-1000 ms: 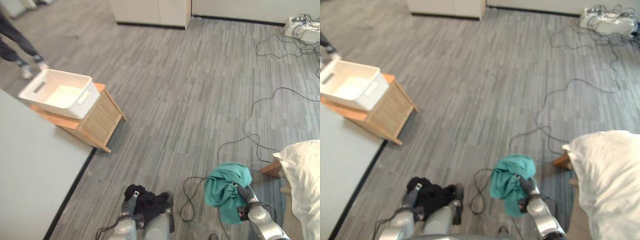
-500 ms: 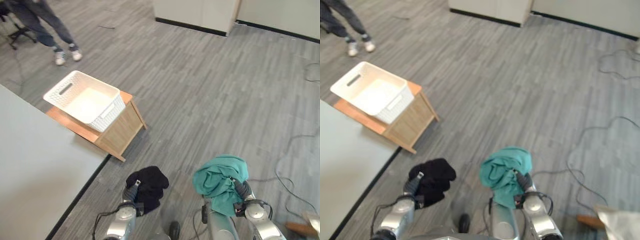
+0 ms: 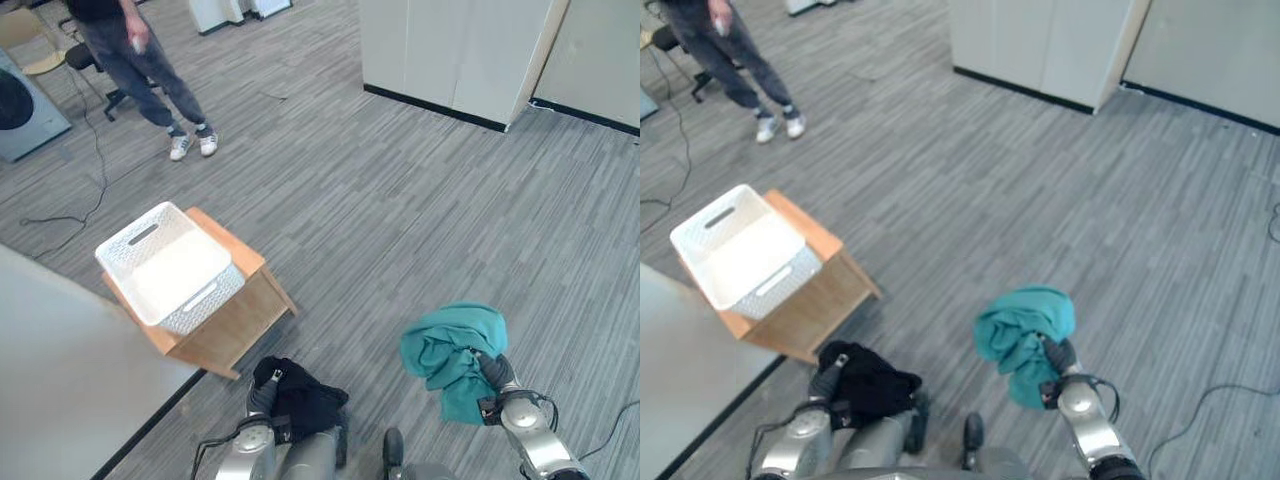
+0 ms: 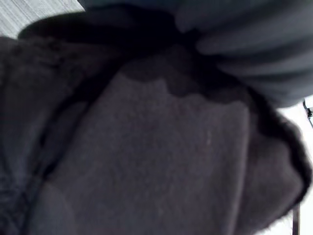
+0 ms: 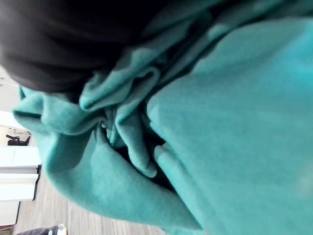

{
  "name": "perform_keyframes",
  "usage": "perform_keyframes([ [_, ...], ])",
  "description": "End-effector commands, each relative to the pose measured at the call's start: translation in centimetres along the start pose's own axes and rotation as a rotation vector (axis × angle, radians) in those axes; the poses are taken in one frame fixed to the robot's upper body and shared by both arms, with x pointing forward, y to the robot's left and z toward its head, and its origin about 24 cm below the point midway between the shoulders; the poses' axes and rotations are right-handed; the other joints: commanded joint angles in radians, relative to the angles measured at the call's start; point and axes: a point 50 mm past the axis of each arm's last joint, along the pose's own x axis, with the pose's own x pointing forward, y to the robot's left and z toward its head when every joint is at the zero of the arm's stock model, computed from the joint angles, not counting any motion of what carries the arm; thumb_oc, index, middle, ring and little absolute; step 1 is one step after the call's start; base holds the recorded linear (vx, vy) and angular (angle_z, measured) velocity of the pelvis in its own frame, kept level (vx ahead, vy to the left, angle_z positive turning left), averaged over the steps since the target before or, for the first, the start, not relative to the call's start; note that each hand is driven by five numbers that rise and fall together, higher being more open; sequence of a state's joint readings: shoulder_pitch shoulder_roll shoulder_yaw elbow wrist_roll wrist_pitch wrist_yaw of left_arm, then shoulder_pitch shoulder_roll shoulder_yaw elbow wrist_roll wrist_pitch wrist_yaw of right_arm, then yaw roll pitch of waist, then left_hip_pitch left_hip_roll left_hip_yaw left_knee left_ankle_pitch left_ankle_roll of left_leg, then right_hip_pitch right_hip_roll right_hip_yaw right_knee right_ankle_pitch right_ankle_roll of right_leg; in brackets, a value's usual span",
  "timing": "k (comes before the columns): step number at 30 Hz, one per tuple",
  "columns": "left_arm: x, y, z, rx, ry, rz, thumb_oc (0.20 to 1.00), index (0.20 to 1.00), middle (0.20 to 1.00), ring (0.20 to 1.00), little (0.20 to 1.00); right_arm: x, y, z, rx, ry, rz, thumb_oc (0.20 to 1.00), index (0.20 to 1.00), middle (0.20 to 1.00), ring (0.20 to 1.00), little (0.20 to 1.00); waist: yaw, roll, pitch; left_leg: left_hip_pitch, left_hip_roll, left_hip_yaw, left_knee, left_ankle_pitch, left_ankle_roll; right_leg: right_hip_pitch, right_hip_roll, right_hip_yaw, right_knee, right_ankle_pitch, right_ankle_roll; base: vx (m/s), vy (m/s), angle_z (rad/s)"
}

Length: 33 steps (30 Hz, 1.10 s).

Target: Tidy up the quilt and then pick up the clothes from the bed and put them into the laundry hamper.

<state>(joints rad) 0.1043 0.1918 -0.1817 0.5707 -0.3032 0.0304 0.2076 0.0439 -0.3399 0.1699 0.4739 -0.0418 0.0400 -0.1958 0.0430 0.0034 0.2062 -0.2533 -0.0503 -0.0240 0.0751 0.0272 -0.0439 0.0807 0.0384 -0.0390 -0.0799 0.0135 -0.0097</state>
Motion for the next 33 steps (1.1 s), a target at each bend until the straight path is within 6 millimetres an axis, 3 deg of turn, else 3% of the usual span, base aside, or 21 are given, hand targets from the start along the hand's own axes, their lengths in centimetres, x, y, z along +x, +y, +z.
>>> perform_keyframes([
  [1,0.3,0.0,3.3,-0.008,-0.151,-0.015,0.2,0.2,0.2,0.2,0.2,-0.7,-0.8,0.3,-0.041,-0.064,-0.019,0.2,0.2,0.2,0.2,0.2,0.045,0.027,-0.017,0.026,0.014,0.034,-0.001,0.073,0.01,0.093,-0.11,0.007,0.022,-0.093,0.107,0.48,0.096,-0.38],
  [3,0.3,0.1,3.3,0.003,-0.147,-0.023,0.2,0.2,0.2,0.2,0.2,-0.9,-0.4,0.1,-0.036,-0.059,-0.005,0.2,0.2,0.2,0.2,0.2,0.056,0.016,-0.031,0.035,0.003,0.031,-0.01,0.072,0.028,0.093,-0.109,0.019,0.068,-0.1,0.105,0.39,0.087,-0.57],
  [4,0.4,0.3,3.3,0.013,-0.139,-0.023,0.2,0.2,0.2,0.2,0.2,-1.1,0.5,-0.2,-0.036,-0.045,0.017,0.2,0.2,0.2,0.2,0.2,0.056,0.002,-0.031,0.094,-0.018,0.033,-0.037,0.054,0.063,0.041,-0.117,0.014,0.281,-0.065,0.146,0.34,0.158,-0.67],
  [5,0.5,0.4,3.5,0.015,-0.141,-0.017,0.2,0.2,0.2,0.2,0.2,-1.1,0.6,-0.2,-0.043,-0.047,0.021,0.2,0.2,0.2,0.2,0.2,0.046,0.01,-0.024,0.126,-0.01,0.038,-0.045,0.046,0.075,-0.01,-0.132,0.002,0.383,0.004,0.175,0.34,0.161,-0.74],
  [6,0.5,0.4,3.5,0.014,-0.141,-0.016,0.2,0.2,0.2,0.2,0.2,-1.1,0.6,-0.1,-0.043,-0.048,0.021,0.2,0.2,0.2,0.2,0.2,0.047,0.01,-0.024,0.126,-0.011,0.041,-0.047,0.047,0.076,-0.015,-0.133,0.005,0.391,0.0,0.176,0.3,0.198,-0.76],
  [7,0.7,0.8,4.2,0.037,-0.158,-0.002,0.2,0.2,0.2,0.2,0.2,-1.1,0.9,0.2,-0.036,-0.063,0.026,0.2,0.2,0.2,0.2,0.2,0.009,0.042,-0.002,0.215,0.017,0.031,-0.094,0.036,0.094,-0.158,-0.139,-0.007,0.601,0.109,0.187,0.48,0.195,-0.58],
  [9,0.9,1.0,4.4,0.057,-0.166,0.007,0.2,0.2,0.2,0.2,0.2,-1.2,1.0,0.1,-0.029,-0.063,0.03,0.2,0.2,0.2,0.2,0.2,-0.025,0.049,0.009,0.282,0.018,0.001,-0.126,0.025,0.093,-0.232,-0.132,-0.028,0.611,0.071,0.162,0.53,0.108,0.16],
  [11,1.1,1.1,4.3,0.076,-0.162,0.018,0.2,0.2,0.2,0.2,0.2,-1.3,1.4,0.2,-0.018,-0.068,0.051,0.2,0.2,0.2,0.2,0.2,-0.066,0.02,0.004,0.345,0.001,-0.036,-0.14,-0.024,0.077,-0.261,-0.098,-0.003,0.387,0.02,0.137,0.5,-0.087,0.7],
  [14,1.3,1.3,4.4,0.069,-0.158,0.073,0.2,0.2,0.2,0.2,0.2,-1.4,2.3,0.2,0.021,-0.067,0.068,0.2,0.2,0.2,0.2,0.2,-0.122,-0.01,0.003,0.44,-0.011,-0.105,-0.16,-0.104,0.06,-0.327,-0.097,0.069,0.113,0.11,0.157,0.46,-0.106,0.86],
  [16,1.3,1.3,4.4,0.052,-0.156,0.074,0.2,0.2,0.2,0.2,0.2,-1.4,2.5,0.4,0.028,-0.069,0.078,0.2,0.2,0.2,0.2,0.2,-0.136,0.0,0.003,0.466,0.006,-0.112,-0.161,-0.125,0.056,-0.33,-0.095,0.063,0.079,0.12,0.168,0.4,-0.084,0.97],
  [18,1.0,2.1,3.9,0.026,-0.151,0.111,0.2,0.2,0.2,0.2,0.2,-1.0,2.8,1.7,0.0,-0.124,0.089,0.2,0.2,0.2,0.2,0.2,-0.15,-0.021,0.0,0.509,-0.011,-0.124,-0.119,-0.185,0.055,-0.322,-0.112,0.055,0.088,0.157,0.156,0.46,-0.141,0.8],
  [20,0.9,2.4,3.5,0.026,-0.139,0.119,0.2,0.2,0.2,0.2,0.2,-0.9,2.7,2.3,-0.016,-0.154,0.092,0.2,0.2,0.2,0.2,0.2,-0.162,-0.024,-0.006,0.515,-0.007,-0.126,-0.081,-0.195,0.049,-0.32,-0.108,0.061,0.117,0.152,0.148,0.22,-0.098,0.49],
  [23,0.8,2.6,2.0,-0.029,-0.079,0.134,0.2,0.2,0.2,0.2,0.2,-0.2,1.9,3.2,-0.051,-0.179,0.089,0.2,0.2,0.2,0.2,0.2,-0.163,-0.004,-0.007,0.446,-0.004,-0.094,0.149,-0.142,0.003,-0.271,-0.104,0.039,0.144,0.13,0.122,0.32,-0.132,0.76],
  [24,0.9,2.4,2.0,-0.041,-0.079,0.133,0.2,0.2,0.2,0.2,0.2,0.0,1.7,3.5,-0.065,-0.188,0.085,0.2,0.2,0.2,0.2,0.2,-0.153,-0.011,0.0,0.384,-0.011,-0.081,0.281,-0.102,-0.016,-0.243,-0.116,0.036,0.13,0.126,0.114,0.36,-0.205,0.48],
  [25,0.7,1.9,2.0,-0.068,-0.085,0.121,0.2,0.2,0.2,0.2,0.2,0.3,0.9,4.0,-0.103,-0.2,0.066,0.2,0.2,0.2,0.2,0.2,-0.109,-0.038,0.02,0.25,-0.023,-0.057,0.518,-0.013,-0.039,-0.17,-0.139,0.023,0.092,0.101,0.085,0.36,-0.255,0.28],
  [27,0.7,1.0,2.3,-0.093,-0.097,0.104,0.2,0.2,0.2,0.2,0.2,0.6,0.1,4.4,-0.131,-0.212,0.033,0.2,0.2,0.2,0.2,0.2,-0.07,-0.064,0.034,0.113,0.003,0.004,0.631,-0.023,-0.029,-0.109,-0.166,0.006,0.059,0.079,0.081,0.34,-0.198,0.06],
  [28,0.7,0.3,2.3,-0.142,-0.097,0.094,0.2,0.2,0.2,0.2,0.2,0.8,-0.3,4.7,-0.141,-0.221,0.011,0.2,0.2,0.2,0.2,0.2,-0.041,-0.046,0.036,0.071,0.054,0.034,0.613,-0.046,-0.023,-0.073,-0.161,-0.014,0.041,0.061,0.084,0.38,-0.083,0.18],
  [29,0.6,-0.2,2.4,-0.163,-0.1,0.077,0.2,0.2,0.2,0.2,0.2,0.7,-0.6,4.8,-0.137,-0.228,-0.009,0.2,0.2,0.2,0.2,0.2,-0.022,-0.042,0.027,0.061,0.068,0.059,0.519,-0.043,-0.013,-0.055,-0.165,-0.032,0.031,0.045,0.089,0.3,-0.032,0.15],
  [30,0.6,-0.2,2.3,-0.163,-0.1,0.077,0.2,0.2,0.2,0.2,0.2,0.7,-0.6,4.8,-0.137,-0.228,-0.009,0.2,0.2,0.2,0.2,0.2,-0.022,-0.042,0.028,0.063,0.068,0.059,0.519,-0.044,-0.013,-0.054,-0.165,-0.031,0.031,0.045,0.089,0.33,-0.011,0.18],
  [32,0.3,-1.0,2.3,-0.056,-0.115,0.015,0.2,0.2,0.2,0.2,0.2,0.1,-1.5,4.3,-0.118,-0.233,-0.081,0.2,0.2,0.2,0.2,0.2,0.014,-0.014,-0.006,0.061,0.036,0.111,0.219,-0.057,0.01,-0.007,-0.161,-0.075,0.015,0.005,0.108,0.44,0.045,0.36],
  [33,0.3,-1.0,2.3,-0.056,-0.115,0.015,0.2,0.2,0.2,0.2,0.2,0.1,-1.5,4.2,-0.118,-0.233,-0.08,0.2,0.2,0.2,0.2,0.2,0.014,-0.015,-0.005,0.064,0.035,0.111,0.216,-0.055,0.01,-0.005,-0.162,-0.075,0.014,0.004,0.108,0.51,0.102,0.74],
])
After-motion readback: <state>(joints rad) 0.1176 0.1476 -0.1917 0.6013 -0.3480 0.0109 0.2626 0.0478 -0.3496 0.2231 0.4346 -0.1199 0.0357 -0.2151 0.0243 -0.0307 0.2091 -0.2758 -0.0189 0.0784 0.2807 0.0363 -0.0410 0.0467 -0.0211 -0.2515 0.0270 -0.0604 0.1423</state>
